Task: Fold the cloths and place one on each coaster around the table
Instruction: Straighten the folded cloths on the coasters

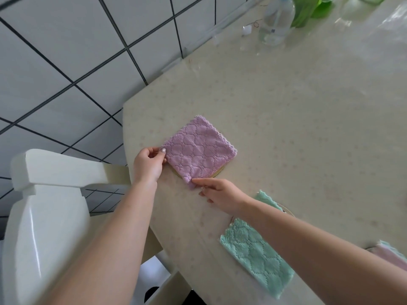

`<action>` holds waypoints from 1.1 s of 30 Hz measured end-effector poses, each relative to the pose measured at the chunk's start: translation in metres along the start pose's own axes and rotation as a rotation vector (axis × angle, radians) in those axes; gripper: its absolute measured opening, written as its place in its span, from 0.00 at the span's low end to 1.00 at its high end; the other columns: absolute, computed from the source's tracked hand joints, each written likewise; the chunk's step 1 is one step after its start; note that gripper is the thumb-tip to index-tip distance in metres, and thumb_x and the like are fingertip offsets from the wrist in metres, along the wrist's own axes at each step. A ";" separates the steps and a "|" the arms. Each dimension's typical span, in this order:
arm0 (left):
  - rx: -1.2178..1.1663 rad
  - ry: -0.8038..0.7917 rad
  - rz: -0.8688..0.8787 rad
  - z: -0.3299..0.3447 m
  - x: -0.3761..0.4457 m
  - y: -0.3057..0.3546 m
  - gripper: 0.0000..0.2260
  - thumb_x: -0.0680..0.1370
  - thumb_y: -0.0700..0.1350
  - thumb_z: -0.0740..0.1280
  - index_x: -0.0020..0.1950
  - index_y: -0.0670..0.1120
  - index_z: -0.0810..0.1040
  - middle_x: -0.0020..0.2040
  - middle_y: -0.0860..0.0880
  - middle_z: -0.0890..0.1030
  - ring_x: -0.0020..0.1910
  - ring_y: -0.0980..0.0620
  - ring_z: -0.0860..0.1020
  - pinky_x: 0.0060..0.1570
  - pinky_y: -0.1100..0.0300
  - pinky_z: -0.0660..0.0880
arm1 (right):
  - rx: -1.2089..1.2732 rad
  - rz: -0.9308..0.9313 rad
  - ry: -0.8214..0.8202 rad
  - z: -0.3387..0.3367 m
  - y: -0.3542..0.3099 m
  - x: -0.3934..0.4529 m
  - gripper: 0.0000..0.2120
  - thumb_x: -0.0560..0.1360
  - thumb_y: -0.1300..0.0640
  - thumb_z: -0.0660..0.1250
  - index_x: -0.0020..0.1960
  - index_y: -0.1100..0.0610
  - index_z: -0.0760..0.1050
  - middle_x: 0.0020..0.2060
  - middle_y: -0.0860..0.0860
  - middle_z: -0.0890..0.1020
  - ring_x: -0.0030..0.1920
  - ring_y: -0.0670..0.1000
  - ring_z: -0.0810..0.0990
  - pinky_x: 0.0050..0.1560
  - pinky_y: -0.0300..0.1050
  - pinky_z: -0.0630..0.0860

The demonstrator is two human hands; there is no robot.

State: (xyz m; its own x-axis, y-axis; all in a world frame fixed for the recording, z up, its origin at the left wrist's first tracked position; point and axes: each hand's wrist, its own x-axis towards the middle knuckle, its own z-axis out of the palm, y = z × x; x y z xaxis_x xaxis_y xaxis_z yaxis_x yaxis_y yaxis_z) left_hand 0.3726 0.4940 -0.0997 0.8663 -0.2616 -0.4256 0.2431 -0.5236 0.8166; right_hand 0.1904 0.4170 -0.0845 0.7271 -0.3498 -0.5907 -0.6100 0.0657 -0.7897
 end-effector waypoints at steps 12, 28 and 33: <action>0.259 0.239 0.453 0.012 -0.034 0.005 0.08 0.75 0.44 0.64 0.50 0.42 0.76 0.48 0.45 0.78 0.49 0.46 0.75 0.49 0.57 0.72 | -0.158 -0.204 0.111 -0.014 -0.007 -0.012 0.14 0.76 0.63 0.60 0.56 0.51 0.79 0.41 0.44 0.80 0.37 0.42 0.77 0.41 0.29 0.72; 0.980 -0.033 0.764 0.040 -0.064 -0.047 0.26 0.78 0.57 0.51 0.73 0.47 0.61 0.74 0.45 0.62 0.73 0.45 0.59 0.67 0.36 0.54 | -1.289 -0.484 0.263 -0.050 0.022 0.019 0.38 0.69 0.31 0.51 0.73 0.51 0.62 0.73 0.52 0.64 0.73 0.52 0.62 0.67 0.69 0.58; 0.986 -0.024 0.753 0.043 -0.063 -0.046 0.26 0.77 0.55 0.53 0.72 0.47 0.63 0.74 0.46 0.62 0.73 0.46 0.59 0.66 0.35 0.53 | -1.210 -0.338 0.280 -0.054 0.020 0.019 0.41 0.69 0.29 0.48 0.76 0.50 0.49 0.76 0.50 0.52 0.76 0.52 0.52 0.69 0.68 0.53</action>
State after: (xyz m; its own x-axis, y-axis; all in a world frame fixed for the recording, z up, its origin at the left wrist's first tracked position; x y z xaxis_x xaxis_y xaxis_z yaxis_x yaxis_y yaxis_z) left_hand 0.2878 0.5002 -0.1274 0.6372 -0.7706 0.0065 -0.7521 -0.6200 0.2235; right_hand 0.1752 0.3611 -0.1024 0.8999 -0.3759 -0.2209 -0.4127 -0.8979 -0.1533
